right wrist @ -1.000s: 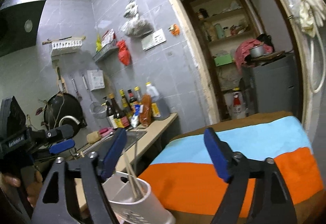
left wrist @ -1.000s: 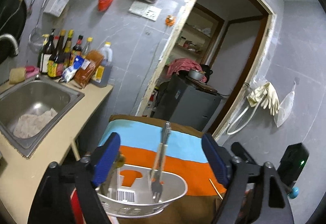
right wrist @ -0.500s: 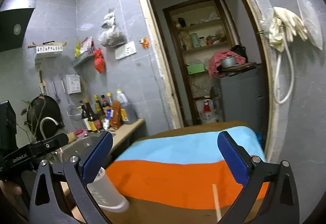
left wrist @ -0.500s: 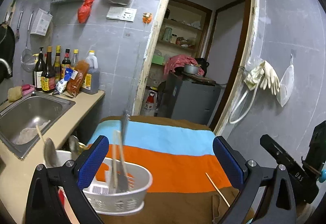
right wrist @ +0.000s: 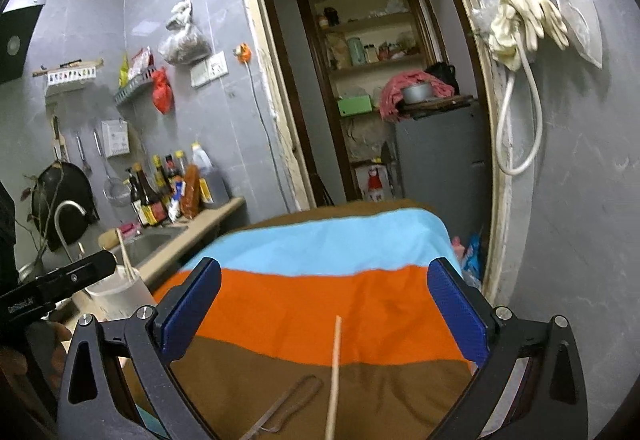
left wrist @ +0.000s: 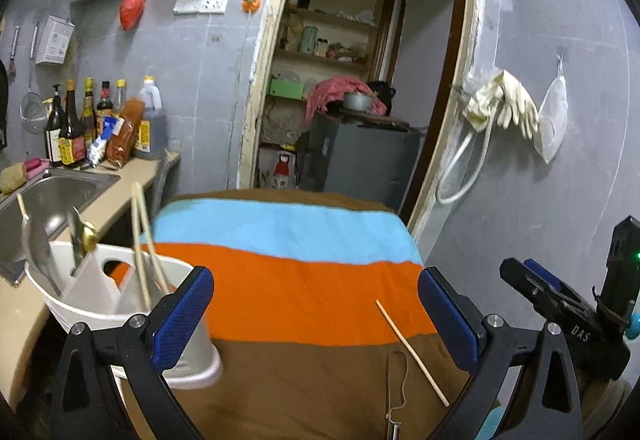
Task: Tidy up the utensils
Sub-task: 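Move both tools down toward the wire utensil and chopstick on the brown stripe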
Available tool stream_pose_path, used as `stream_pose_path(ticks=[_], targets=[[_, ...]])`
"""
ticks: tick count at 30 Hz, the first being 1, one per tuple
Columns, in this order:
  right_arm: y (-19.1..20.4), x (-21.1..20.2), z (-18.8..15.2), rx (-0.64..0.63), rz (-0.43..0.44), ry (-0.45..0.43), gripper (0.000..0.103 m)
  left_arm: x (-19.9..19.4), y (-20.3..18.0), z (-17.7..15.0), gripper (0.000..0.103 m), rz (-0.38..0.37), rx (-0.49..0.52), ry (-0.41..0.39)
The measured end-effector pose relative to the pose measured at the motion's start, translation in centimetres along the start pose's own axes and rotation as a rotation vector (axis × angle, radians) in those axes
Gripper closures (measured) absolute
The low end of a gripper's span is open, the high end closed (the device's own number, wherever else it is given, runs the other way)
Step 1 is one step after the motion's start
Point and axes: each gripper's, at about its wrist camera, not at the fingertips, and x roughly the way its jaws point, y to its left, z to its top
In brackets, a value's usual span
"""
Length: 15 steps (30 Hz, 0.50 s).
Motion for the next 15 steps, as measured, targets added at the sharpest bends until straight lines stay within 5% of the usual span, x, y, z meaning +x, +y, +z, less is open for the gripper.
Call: stream_pose_path(ticks=[11, 15], targets=[[-4.9, 3.5, -3.5, 0.058, -0.012, 0.150, 0.002, 5.5, -1.9, -5.3, 0.001, -0.139, 0.002, 0.247], [-6.0, 4.8, -5.0, 0.091, 0.000, 0.206, 0.008, 7.0, -2.7, -7.2, 0.013, -0.184, 0.018, 0.324]])
